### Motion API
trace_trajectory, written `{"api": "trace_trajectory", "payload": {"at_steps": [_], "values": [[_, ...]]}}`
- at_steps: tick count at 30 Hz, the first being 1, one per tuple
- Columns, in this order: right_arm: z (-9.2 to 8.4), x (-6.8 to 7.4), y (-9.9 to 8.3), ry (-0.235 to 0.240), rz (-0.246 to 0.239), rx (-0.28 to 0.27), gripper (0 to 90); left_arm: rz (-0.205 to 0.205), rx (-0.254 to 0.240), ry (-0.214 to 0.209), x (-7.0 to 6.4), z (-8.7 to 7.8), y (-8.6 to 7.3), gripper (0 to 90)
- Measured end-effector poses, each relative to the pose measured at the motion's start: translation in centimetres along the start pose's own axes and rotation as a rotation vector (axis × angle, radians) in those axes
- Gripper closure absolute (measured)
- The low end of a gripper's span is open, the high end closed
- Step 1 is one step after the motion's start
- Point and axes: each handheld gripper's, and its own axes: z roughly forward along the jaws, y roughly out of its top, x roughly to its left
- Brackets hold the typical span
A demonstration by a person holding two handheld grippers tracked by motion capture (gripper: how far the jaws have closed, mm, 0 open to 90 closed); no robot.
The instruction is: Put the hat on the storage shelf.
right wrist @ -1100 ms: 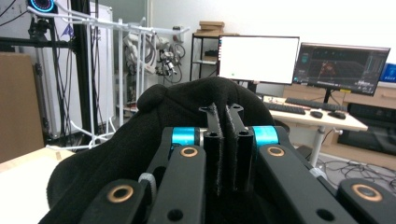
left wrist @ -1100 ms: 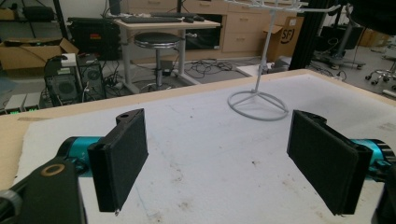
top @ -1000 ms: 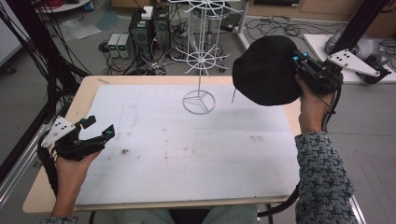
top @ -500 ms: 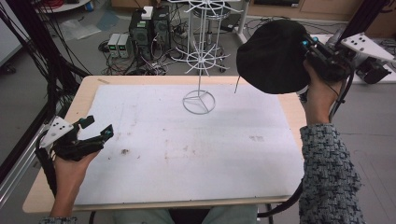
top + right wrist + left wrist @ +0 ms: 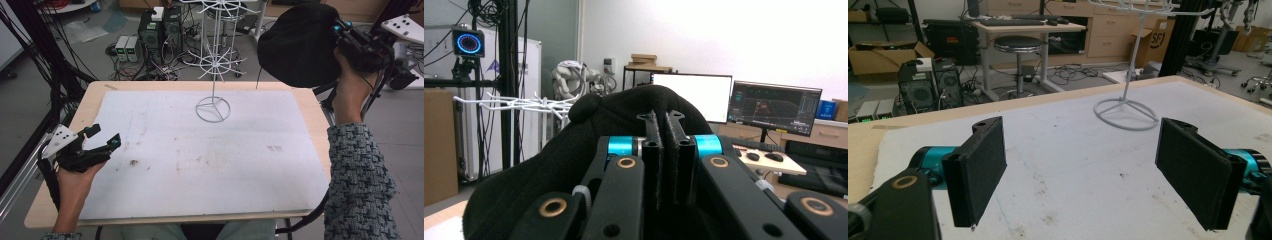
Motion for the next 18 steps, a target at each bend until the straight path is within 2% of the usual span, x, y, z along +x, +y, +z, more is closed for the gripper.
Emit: {"api": "trace_trajectory", "payload": {"at_steps": [18], "values": [[0.6, -0.5, 2.4, -0.008, 0.022, -0.054, 87.2, -0.004, -0.007, 0.001, 0.2, -0.3, 0.1, 20.7]]}}
